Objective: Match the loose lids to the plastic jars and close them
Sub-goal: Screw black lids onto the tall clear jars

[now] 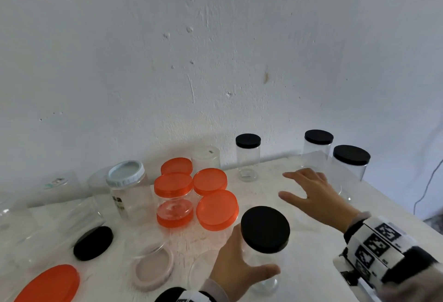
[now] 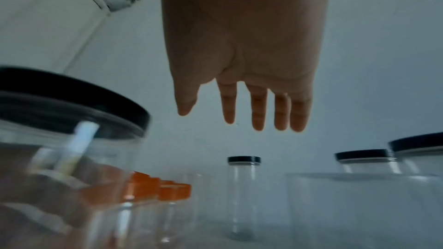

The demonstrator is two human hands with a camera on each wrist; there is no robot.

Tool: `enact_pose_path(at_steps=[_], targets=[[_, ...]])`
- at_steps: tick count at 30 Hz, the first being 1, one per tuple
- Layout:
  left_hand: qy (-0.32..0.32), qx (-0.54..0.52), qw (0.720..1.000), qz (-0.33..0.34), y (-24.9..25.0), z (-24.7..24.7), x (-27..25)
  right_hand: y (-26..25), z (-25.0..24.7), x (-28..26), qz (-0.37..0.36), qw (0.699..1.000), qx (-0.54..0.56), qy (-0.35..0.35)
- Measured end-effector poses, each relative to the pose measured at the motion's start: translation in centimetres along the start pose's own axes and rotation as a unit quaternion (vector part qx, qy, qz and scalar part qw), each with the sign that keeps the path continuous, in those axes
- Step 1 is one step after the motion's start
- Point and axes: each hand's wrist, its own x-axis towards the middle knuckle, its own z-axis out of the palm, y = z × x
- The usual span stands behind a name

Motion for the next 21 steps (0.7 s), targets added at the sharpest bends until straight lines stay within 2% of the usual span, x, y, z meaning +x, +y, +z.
enact_pose_path(at_steps=[3, 7, 11, 17, 21], targets=[[-0.011, -0.007, 1.0, -0.007, 0.1, -0.2, 0.3, 2.4, 0.1, 1.7, 0.066, 0.996, -0.055, 0.027], [-0.024, -0.022, 0.999, -0.009, 0.7, -0.4, 1.2, 4.8, 0.8, 3.0, 0.123, 0.986, -0.111, 0.005], [-0.016, -0.009, 1.0, 0.017, 2.5, -0.3, 3.3, 6.6, 1.9, 3.4, 0.174, 0.979, -0.102, -0.02], [0.064, 0.103, 0.991, 0.058, 5.1, -0.6, 9.3, 7.6, 2.5, 3.1, 0.172, 0.984, -0.044, -0.029], [0.123, 0.095, 0.988, 0.027, 5.5, -0.3, 14.0, 7.9, 2.8, 2.8, 0.169, 0.985, -0.012, -0.018]])
